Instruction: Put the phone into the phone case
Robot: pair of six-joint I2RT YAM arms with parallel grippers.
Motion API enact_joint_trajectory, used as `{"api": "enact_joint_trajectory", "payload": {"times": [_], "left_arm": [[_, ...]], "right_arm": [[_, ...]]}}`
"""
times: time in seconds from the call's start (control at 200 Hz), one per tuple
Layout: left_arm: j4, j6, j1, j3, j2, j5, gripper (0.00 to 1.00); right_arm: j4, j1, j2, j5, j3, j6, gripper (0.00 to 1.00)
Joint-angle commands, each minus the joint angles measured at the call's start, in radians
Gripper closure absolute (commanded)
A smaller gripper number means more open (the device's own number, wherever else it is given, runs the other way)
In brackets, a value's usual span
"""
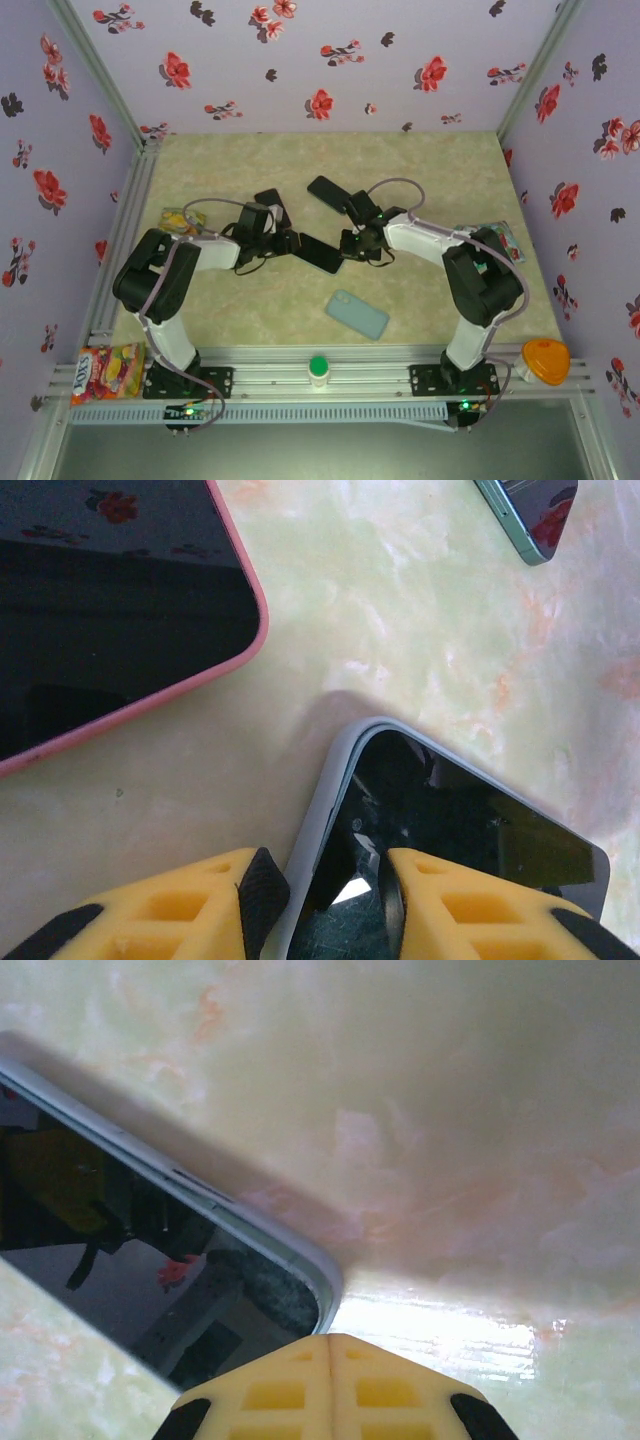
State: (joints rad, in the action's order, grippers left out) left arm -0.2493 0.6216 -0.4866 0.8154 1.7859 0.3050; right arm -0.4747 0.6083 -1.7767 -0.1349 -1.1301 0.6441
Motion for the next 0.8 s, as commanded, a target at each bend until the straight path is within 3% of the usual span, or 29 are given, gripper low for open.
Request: {"api": "enact_joint_trajectory", "payload": {"times": [0.0,0.795], "left_arm": [[0.039,-0.029,-0.004,0.001,-0.034,-0.023,0.61],[0.044,-0.030,-0.005,-0.004,-0.037,-0.026,0.62]], "right_arm": [[0.003,-0.013,-0.031,0.007,-0.039,-0.036,1.00],[0.006,-0.017,-0.076,-0.011,-0.062,-0.041,1.00]]}}
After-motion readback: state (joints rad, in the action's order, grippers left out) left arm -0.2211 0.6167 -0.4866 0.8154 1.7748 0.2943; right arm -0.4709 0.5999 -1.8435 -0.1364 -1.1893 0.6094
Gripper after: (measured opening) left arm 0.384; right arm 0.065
